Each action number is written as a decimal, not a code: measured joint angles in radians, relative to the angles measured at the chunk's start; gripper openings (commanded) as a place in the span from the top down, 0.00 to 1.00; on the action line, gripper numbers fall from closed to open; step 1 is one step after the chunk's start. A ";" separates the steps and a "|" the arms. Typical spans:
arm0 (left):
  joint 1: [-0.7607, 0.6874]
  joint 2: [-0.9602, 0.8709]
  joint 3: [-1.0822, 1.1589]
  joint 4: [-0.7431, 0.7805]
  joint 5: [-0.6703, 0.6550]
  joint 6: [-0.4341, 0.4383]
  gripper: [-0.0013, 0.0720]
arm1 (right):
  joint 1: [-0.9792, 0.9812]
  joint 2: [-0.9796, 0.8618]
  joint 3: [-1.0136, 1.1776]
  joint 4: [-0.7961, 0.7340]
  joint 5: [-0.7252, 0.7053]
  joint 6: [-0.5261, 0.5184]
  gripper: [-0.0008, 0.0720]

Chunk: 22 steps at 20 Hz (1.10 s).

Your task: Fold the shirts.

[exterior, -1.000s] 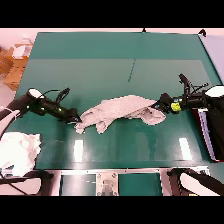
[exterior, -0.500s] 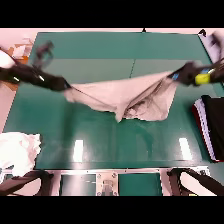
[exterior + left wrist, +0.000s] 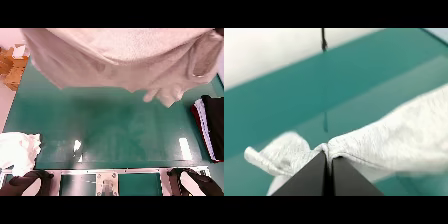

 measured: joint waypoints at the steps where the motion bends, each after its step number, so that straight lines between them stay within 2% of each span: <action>1: 0.000 0.009 0.026 0.009 0.007 -0.005 0.95 | 0.000 0.018 0.006 0.000 0.000 -0.002 0.97; 5: 0.000 0.001 0.067 0.040 0.044 -0.014 0.95 | 0.000 0.056 -0.012 0.000 -0.001 -0.007 0.97; 9: 0.000 -0.134 0.074 0.050 0.060 -0.018 0.95 | 0.000 0.061 -0.189 -0.002 -0.055 -0.015 0.97; 13: -0.004 -0.409 0.076 -0.058 0.077 0.016 0.95 | 0.000 0.005 -0.493 -0.005 -0.208 -0.057 0.97; 17: -0.067 -0.754 0.077 -0.191 0.132 0.066 0.95 | 0.000 -0.176 -0.758 0.003 -0.423 -0.112 0.97; 18: -0.090 -0.835 0.077 -0.211 0.151 0.073 0.81 | 0.000 -0.233 -0.790 0.005 -0.463 -0.119 0.94; 19: -0.110 -0.900 0.077 -0.229 0.169 0.077 0.36 | 0.000 -0.290 -0.811 0.006 -0.493 -0.124 0.85; 20: -0.130 -0.958 0.077 -0.240 0.179 0.077 0.00 | -0.001 -0.345 -0.822 0.008 -0.518 -0.132 0.80; 22: -0.143 -1.022 0.087 -0.258 0.185 0.063 0.01 | -0.013 -0.423 -0.816 0.008 -0.538 -0.138 0.66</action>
